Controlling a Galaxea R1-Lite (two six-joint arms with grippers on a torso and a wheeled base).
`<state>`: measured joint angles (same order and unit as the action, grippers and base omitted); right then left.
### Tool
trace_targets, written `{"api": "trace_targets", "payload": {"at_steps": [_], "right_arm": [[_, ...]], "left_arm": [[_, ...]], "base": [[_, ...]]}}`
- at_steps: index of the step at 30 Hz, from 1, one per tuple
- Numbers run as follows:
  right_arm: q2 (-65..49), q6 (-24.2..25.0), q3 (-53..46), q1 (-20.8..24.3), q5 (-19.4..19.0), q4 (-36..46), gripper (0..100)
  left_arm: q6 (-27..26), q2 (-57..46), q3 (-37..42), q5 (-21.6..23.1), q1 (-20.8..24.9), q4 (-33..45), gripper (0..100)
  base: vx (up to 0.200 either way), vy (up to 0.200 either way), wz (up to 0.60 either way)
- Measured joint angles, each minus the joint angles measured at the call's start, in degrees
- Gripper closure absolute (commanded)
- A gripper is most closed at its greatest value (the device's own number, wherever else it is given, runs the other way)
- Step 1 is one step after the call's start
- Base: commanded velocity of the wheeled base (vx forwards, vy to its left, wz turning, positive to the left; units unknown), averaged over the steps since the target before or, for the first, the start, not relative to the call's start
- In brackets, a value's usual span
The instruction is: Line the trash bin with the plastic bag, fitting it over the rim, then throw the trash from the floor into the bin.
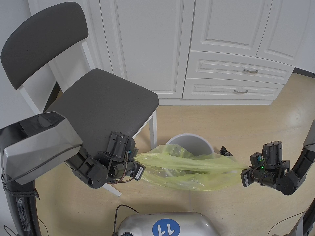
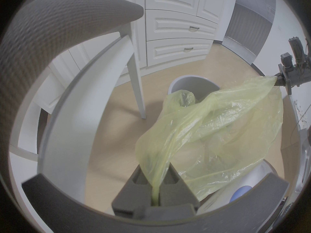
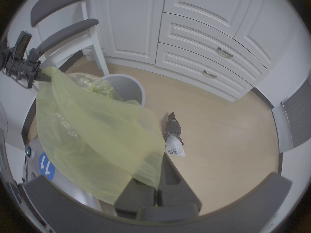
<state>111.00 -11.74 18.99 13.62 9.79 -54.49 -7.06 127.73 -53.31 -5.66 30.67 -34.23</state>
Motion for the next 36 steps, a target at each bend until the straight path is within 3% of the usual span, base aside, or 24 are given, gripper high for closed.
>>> {"api": "trace_targets", "payload": {"at_steps": [6,16,21,26,33,36], "right_arm": [[-1.5,-3.3,-1.7,0.1,0.0,4.3,100],[4.7,-1.4,0.7,1.0,0.0,2.5,100],[9.8,2.8,3.2,1.4,0.9,-2.5,100],[15.4,7.7,5.8,2.4,2.0,-13.0,100],[21.6,11.4,8.1,4.2,2.4,-26.6,100],[23.5,12.8,9.1,4.9,2.4,-28.6,100]], "left_arm": [[0.0,0.3,1.7,1.4,1.9,-0.6,100],[0.4,4.1,-0.2,0.9,3.1,-2.7,100],[1.5,6.3,-2.4,-1.1,2.8,-5.7,100],[3.7,8.4,-4.9,-3.7,2.4,-9.1,100],[4.3,7.8,-5.9,-4.7,0.2,-10.4,100],[4.4,6.7,-5.8,-4.8,-0.5,-10.4,100]], "base": [[0.0,0.0,0.0],[0.0,0.0,0.0],[0.0,0.0,0.0],[0.0,0.0,0.0],[0.0,0.0,0.0],[0.0,0.0,0.0]]}}
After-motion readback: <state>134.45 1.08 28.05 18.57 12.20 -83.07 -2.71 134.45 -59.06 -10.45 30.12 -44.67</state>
